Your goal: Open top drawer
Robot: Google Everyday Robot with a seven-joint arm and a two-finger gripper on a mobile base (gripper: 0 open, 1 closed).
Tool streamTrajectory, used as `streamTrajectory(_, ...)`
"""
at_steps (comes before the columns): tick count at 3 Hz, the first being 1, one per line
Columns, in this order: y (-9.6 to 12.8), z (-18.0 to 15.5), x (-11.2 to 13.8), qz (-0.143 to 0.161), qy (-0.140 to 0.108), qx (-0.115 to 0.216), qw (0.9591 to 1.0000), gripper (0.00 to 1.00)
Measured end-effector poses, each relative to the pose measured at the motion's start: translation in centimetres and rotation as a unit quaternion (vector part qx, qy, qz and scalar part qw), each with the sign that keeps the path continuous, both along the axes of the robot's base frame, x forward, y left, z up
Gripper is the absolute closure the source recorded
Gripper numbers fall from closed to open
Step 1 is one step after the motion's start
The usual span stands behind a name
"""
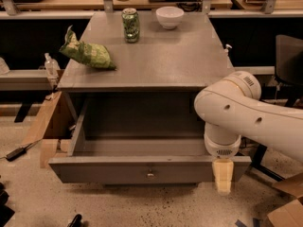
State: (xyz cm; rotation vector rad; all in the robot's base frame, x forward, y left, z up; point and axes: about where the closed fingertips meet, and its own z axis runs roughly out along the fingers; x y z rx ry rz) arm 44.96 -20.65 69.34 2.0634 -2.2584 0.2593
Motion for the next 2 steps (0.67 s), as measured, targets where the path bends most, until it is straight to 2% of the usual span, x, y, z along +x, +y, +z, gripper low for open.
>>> streamTrajectory(1, 0.7, 7.0, 2.8, -0.001, -0.03, -0.059, 0.9978, 0.26)
streamTrajectory(2, 1.2, 11.0, 5.3, 0.0, -0.058, -0.056, 0.9967, 0.5)
